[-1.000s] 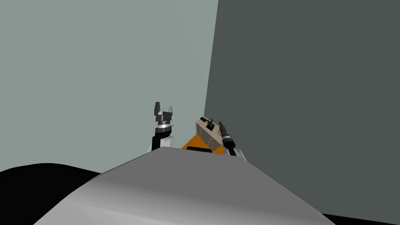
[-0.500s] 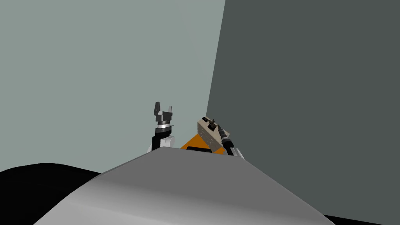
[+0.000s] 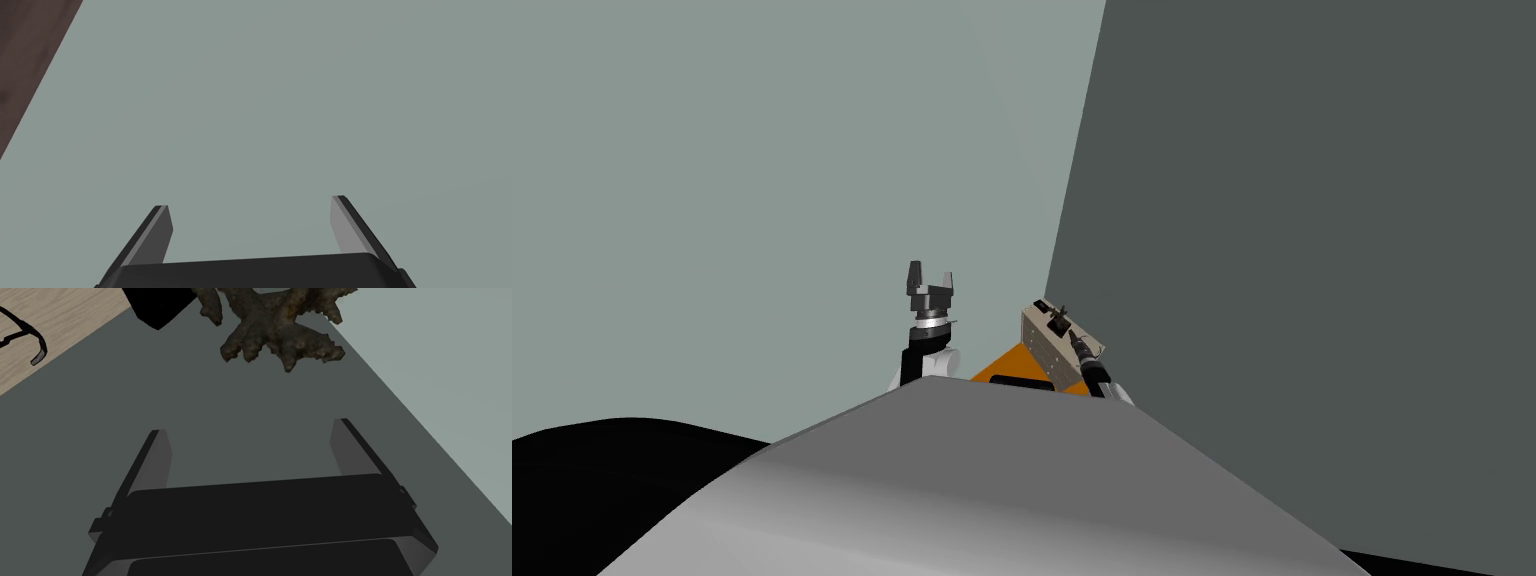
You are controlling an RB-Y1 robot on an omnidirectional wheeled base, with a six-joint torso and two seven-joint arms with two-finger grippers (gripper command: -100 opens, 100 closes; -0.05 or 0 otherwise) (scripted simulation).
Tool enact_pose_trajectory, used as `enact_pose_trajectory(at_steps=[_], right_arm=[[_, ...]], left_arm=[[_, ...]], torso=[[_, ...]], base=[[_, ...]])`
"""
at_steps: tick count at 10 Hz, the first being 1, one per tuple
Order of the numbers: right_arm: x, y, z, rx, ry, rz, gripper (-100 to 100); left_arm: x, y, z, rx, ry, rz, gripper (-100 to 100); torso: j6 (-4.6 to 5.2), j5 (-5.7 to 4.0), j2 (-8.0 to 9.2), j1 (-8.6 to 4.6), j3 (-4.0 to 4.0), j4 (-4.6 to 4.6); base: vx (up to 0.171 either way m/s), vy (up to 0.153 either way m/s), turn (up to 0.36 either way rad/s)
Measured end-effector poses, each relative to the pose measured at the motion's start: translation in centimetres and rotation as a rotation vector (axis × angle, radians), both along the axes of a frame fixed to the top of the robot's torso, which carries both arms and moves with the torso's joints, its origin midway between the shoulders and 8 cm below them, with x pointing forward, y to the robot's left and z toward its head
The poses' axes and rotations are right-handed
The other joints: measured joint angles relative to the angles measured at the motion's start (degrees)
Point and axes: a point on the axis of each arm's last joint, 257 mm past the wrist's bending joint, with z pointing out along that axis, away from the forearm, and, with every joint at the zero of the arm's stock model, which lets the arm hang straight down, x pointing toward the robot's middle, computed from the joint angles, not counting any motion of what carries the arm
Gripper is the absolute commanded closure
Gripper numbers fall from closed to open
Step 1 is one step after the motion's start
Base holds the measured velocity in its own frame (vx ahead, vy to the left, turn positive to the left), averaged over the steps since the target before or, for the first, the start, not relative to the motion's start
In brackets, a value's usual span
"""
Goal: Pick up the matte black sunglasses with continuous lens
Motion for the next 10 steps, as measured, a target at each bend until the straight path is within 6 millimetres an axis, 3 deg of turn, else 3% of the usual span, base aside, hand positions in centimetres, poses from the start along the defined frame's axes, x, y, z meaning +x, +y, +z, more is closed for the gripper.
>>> enact_pose_trajectory(at_steps=[4,10], right_arm=[[-1.4,-3.3,-4.6,-0.168,0.124,-0.018,-100],[-3.9,-6.5,-8.9,-0.357,0.246,-0.029,-100]], left_arm=[[0.0,0.0,0.0,0.0,0.0,0.0,0],[0.0,0.0,0.0,0.0,0.0,0.0,0]], torso=[[0.02,-0.01,-0.01,-0.06,-0.01,0.0],[0.03,0.0,0.0,-0.01,0.0,0.0]], base=[[-0.015,-0.025,0.11],[-0.019,-0.018,0.154]])
